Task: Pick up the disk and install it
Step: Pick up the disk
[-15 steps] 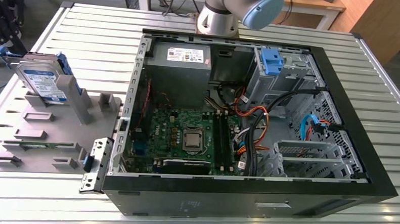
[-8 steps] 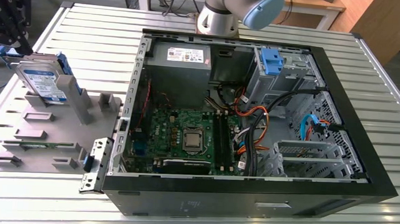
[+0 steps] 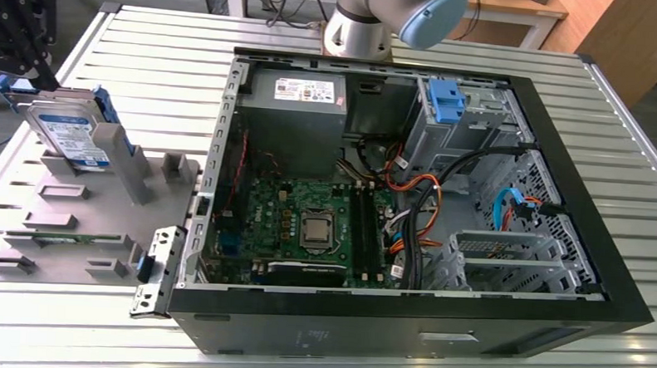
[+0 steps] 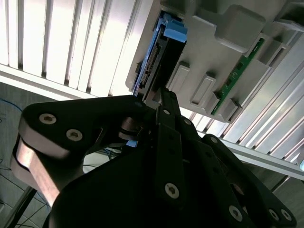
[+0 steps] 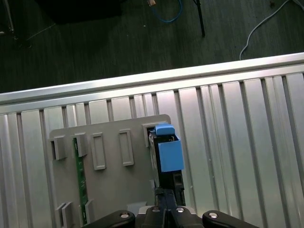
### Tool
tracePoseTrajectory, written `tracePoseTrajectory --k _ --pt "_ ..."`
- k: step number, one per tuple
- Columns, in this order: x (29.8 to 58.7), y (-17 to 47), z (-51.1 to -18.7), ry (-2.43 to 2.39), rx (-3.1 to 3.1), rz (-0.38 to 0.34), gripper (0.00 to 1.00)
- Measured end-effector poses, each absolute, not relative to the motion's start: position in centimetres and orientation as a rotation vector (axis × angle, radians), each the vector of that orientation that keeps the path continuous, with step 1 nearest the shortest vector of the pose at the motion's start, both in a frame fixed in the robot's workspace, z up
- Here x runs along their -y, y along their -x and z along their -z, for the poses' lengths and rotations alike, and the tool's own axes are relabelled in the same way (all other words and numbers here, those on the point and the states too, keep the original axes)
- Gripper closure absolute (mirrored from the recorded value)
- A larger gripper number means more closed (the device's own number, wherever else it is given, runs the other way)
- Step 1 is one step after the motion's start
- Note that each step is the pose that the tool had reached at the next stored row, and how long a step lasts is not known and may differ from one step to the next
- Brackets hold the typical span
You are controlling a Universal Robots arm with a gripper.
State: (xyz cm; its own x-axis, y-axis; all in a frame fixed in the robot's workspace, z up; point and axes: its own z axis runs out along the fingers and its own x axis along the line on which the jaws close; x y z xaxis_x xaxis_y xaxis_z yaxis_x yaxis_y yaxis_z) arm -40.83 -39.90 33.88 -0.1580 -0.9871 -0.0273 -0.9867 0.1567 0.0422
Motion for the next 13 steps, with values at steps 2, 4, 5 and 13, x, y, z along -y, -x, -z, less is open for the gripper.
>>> tracePoseTrajectory --k 2,4,5,13 --pt "39.90 40.80 -33.87 -2.034 2.384 0.078 0.89" --pt "39.90 40.79 -33.87 -2.034 2.384 0.078 0.89" --pt "39.90 40.79 -33.87 -2.034 2.384 0.078 0.89" --pt "39.75 40.78 -33.80 -2.034 2.384 0.078 0.89"
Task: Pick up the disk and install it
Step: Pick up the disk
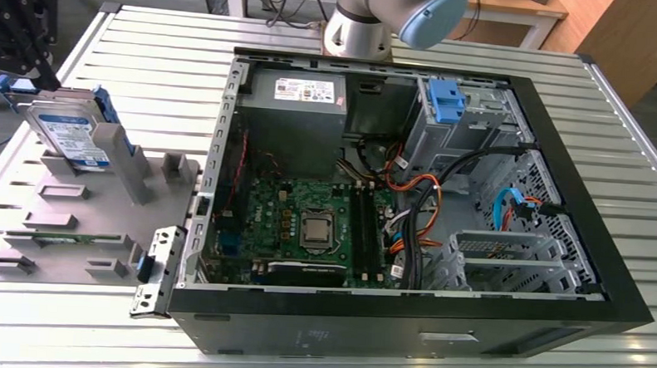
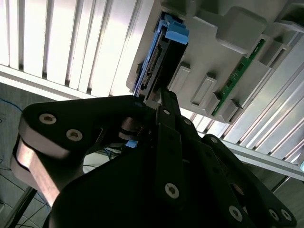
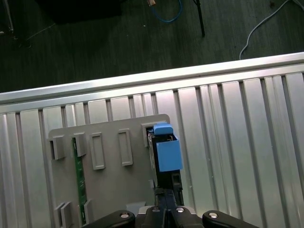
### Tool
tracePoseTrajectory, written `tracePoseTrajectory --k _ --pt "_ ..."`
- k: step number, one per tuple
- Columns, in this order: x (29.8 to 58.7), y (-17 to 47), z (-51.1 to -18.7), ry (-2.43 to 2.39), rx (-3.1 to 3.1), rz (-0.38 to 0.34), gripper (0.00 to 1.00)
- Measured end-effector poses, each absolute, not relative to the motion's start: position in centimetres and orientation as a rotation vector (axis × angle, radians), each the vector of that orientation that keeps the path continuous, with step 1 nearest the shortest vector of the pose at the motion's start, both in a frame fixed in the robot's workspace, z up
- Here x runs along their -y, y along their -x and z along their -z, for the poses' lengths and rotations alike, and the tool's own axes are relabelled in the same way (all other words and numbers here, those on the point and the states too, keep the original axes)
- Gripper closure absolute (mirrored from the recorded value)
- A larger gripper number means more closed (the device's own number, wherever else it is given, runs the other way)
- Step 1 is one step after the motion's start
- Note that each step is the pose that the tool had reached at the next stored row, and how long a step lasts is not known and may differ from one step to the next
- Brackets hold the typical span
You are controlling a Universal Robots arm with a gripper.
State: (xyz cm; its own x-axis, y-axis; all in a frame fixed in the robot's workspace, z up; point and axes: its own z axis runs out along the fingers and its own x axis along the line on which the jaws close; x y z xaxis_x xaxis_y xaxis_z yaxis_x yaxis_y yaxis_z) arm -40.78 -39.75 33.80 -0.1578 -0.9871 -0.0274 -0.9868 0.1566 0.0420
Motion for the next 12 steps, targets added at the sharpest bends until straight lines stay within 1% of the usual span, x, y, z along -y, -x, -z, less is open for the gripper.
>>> tracePoseTrajectory --k 12 --pt "39.49 40.82 -33.63 -2.073 2.358 0.074 0.89"
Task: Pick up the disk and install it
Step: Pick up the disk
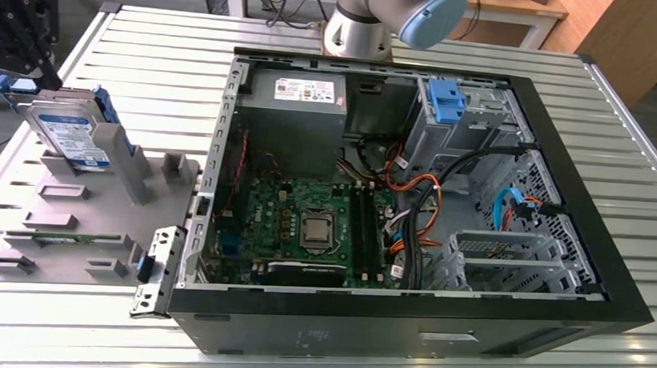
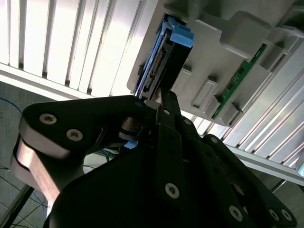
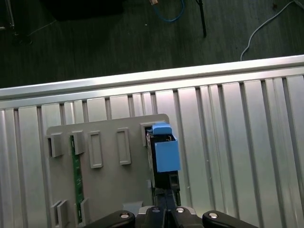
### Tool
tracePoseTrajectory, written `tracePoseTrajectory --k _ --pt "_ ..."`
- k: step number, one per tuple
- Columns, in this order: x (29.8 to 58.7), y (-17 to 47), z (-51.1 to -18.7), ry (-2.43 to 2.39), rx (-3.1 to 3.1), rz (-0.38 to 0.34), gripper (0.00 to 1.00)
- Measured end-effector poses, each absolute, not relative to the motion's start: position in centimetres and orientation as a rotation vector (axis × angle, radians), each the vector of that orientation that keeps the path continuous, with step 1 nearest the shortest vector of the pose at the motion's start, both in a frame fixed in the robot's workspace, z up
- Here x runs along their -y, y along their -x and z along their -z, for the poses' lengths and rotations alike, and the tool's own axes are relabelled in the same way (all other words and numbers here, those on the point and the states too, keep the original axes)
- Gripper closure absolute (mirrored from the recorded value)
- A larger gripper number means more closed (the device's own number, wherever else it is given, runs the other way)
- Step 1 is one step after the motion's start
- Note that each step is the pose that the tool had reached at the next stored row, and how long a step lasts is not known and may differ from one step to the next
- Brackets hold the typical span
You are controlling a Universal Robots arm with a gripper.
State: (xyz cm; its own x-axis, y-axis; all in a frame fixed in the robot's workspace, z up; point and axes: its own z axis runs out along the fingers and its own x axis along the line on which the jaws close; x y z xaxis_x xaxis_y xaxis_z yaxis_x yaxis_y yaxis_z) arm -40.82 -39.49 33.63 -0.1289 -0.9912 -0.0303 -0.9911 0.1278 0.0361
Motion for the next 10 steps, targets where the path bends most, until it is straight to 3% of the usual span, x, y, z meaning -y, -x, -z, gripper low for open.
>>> tracePoseTrajectory --k 10 --pt "39.44 41.26 -33.58 -2.079 2.356 0.070 0.89"
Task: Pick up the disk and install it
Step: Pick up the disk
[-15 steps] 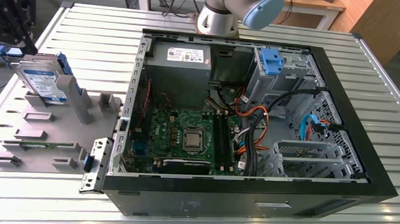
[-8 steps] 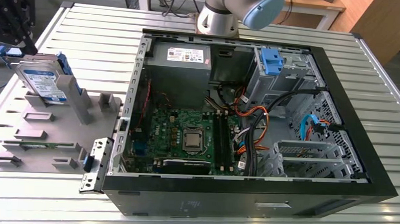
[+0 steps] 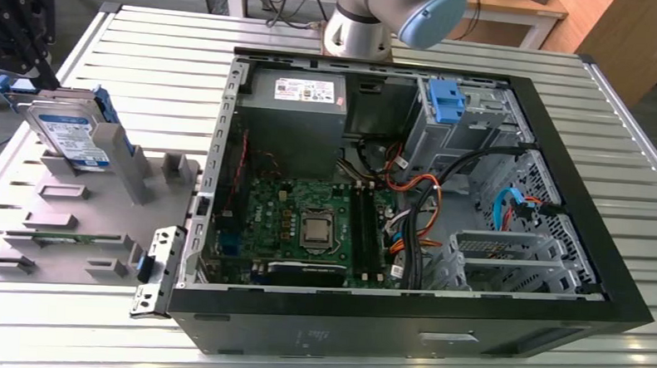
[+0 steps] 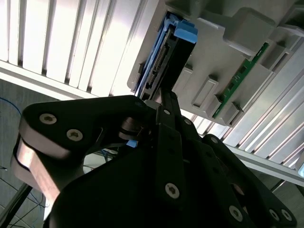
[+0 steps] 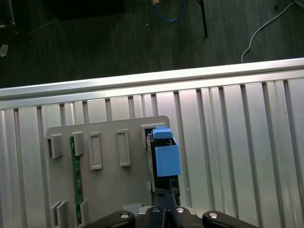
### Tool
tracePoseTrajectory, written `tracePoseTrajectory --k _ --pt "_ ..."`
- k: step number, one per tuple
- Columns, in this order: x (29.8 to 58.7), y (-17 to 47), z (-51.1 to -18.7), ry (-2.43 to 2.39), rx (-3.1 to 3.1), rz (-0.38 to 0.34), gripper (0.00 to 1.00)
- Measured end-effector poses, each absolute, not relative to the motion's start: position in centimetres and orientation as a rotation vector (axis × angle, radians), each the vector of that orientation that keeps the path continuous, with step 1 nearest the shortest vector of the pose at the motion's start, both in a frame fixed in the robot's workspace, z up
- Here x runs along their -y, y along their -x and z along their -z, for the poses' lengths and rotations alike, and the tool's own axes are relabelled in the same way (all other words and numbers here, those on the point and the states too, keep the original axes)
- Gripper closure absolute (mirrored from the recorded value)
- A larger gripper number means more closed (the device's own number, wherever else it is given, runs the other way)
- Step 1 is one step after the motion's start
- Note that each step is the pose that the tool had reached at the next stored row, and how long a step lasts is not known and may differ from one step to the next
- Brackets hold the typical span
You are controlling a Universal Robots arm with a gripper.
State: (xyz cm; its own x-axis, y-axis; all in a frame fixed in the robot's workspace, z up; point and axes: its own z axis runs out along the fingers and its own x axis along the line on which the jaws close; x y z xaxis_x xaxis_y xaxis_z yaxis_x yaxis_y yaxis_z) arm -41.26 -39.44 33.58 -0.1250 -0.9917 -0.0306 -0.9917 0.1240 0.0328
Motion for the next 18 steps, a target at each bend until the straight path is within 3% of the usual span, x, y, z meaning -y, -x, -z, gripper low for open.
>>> tracePoseTrajectory --k 9,18 --pt "39.43 41.26 -33.58 2.077 -2.354 -0.070 0.89" --pt "39.42 41.26 -33.58 2.077 -2.354 -0.070 0.53"
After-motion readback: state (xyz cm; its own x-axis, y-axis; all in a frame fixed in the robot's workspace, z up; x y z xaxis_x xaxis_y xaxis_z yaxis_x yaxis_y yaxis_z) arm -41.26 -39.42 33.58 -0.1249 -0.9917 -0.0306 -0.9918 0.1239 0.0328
